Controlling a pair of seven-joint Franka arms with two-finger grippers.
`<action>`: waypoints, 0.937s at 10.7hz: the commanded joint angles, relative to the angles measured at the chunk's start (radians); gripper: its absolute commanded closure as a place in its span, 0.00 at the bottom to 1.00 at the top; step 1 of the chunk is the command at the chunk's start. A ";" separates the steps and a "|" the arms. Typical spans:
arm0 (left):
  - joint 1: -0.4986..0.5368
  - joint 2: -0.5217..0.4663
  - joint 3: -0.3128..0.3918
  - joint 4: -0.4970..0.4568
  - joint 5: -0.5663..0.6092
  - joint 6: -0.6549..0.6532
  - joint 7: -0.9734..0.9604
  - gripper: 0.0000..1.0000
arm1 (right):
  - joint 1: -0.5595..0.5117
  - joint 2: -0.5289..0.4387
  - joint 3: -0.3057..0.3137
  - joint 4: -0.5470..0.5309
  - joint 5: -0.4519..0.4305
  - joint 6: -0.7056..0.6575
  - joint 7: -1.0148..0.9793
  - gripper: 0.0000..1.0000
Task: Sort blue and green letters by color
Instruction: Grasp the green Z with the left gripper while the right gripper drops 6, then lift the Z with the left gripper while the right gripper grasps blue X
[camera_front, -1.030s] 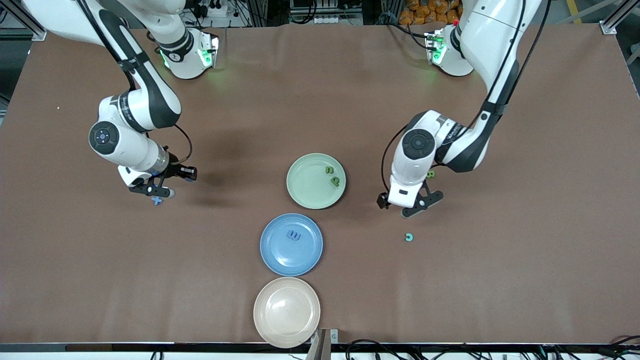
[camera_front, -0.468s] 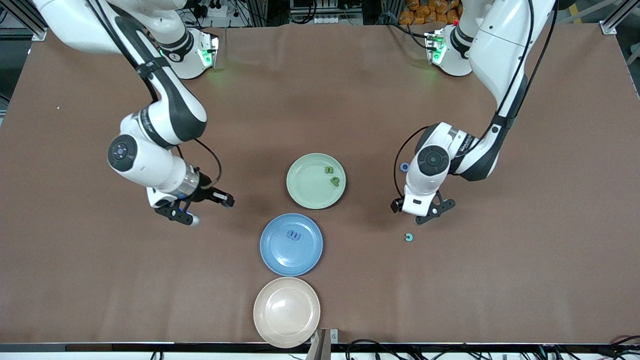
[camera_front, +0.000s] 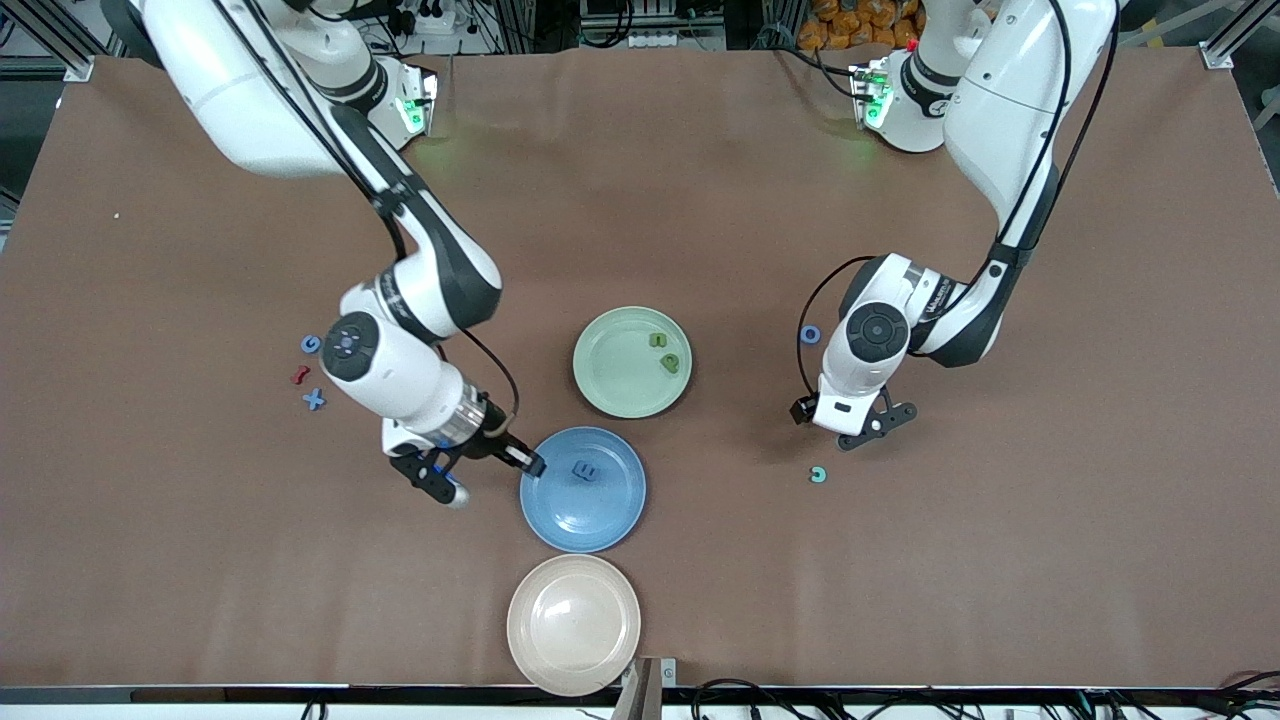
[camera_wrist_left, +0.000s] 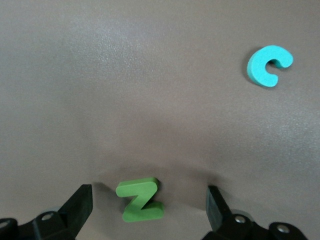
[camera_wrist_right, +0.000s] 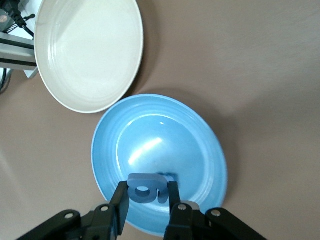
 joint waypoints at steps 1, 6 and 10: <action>0.020 -0.023 -0.018 -0.038 0.023 0.017 0.009 0.00 | 0.069 0.164 -0.030 0.106 0.002 0.179 0.066 0.79; 0.079 -0.034 -0.077 -0.049 0.015 0.017 0.009 0.00 | 0.065 0.140 -0.061 0.107 -0.009 0.052 0.059 0.00; 0.119 -0.034 -0.105 -0.049 0.015 0.026 0.010 0.00 | -0.136 -0.135 -0.021 -0.088 -0.035 -0.401 -0.241 0.00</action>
